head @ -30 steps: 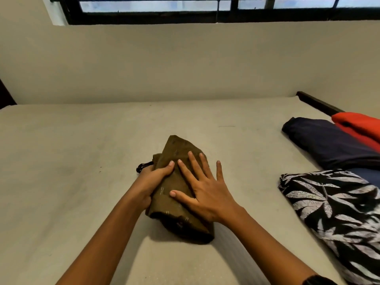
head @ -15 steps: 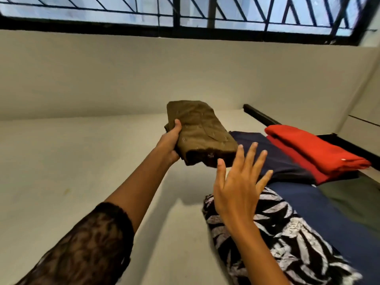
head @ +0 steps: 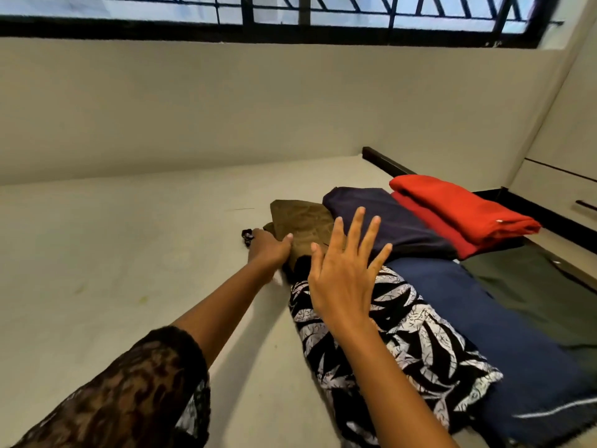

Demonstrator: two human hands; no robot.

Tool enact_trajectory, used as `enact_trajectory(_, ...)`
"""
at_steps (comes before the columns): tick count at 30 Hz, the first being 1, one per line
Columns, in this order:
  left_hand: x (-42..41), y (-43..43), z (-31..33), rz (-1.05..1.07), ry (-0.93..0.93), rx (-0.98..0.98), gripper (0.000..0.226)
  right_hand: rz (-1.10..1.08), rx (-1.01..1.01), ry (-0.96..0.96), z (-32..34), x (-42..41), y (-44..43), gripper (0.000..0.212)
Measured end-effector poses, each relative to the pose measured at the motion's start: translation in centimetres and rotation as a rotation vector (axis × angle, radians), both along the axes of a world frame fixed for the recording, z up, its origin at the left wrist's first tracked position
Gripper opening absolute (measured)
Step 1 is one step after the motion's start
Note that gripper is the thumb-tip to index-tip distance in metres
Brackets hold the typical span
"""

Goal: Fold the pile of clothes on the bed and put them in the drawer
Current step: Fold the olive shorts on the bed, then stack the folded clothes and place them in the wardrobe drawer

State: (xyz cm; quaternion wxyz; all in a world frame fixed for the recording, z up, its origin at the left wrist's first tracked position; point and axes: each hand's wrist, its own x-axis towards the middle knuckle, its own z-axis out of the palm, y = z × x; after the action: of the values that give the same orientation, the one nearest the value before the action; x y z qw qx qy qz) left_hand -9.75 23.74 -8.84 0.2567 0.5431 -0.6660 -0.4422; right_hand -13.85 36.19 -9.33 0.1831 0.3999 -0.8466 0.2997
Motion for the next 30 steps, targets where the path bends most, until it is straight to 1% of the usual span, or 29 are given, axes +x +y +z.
enact_trajectory(4, 5.6, 4.6, 1.5, -0.120, -0.177, -0.327, 0.059, 0.079, -0.003, 0.032, 0.8, 3.2, 1.2, 0.068)
enact_trajectory(7, 9.7, 7.4, 2.6, -0.155, -0.243, -0.562, 0.055, 0.111, -0.074, 0.087, 1.2, 5.7, 2.6, 0.068)
enact_trajectory(9, 12.3, 8.6, 3.0, -0.174, -0.278, -0.700, 0.055, 0.146, -0.079, 0.122, 1.0, 7.4, 3.6, 0.066)
enact_trajectory(13, 14.3, 7.9, 3.0, -0.196, -0.330, -0.849, 0.057, 0.224, -0.124, 0.167, -1.6, 9.1, 4.3, 0.058)
enact_trajectory(16, 13.9, 5.5, 2.1, -0.253, -0.307, -1.007, 0.053, 0.210, -0.088, 0.201, -4.5, 8.3, 3.4, 0.057)
enact_trajectory(19, 12.0, 0.5, 1.3, -0.268, -0.281, -1.056, 0.052, 0.194, -0.029, 0.218, -4.4, 5.8, -1.1, 0.058)
enact_trajectory(23, 9.3, -4.8, 3.9, -0.266, -0.323, -1.095, 0.061, 0.222, -0.043, 0.334, 0.1, 2.9, -7.7, 0.060)
enact_trajectory(26, 8.3, -7.4, 8.3, -0.244, -0.366, -1.148, 0.067, 0.170, -0.015, 0.374, 4.5, 1.8, -10.9, 0.061)
enact_trajectory(28, 8.1, -8.3, 12.1, -0.242, -0.376, -1.149, 0.071, 0.130, 0.002, 0.378, 7.9, 1.5, -11.9, 0.061)
enact_trajectory(29, 8.0, -8.6, 14.9, -0.252, -0.378, -1.140, 0.074, 0.116, 0.008, 0.369, 10.7, 1.3, -12.2, 0.062)
enact_trajectory(30, 8.1, -8.5, 16.0, -0.257, -0.367, -1.128, 0.075, 0.106, 0.016, 0.369, 11.9, 1.3, -12.2, 0.063)
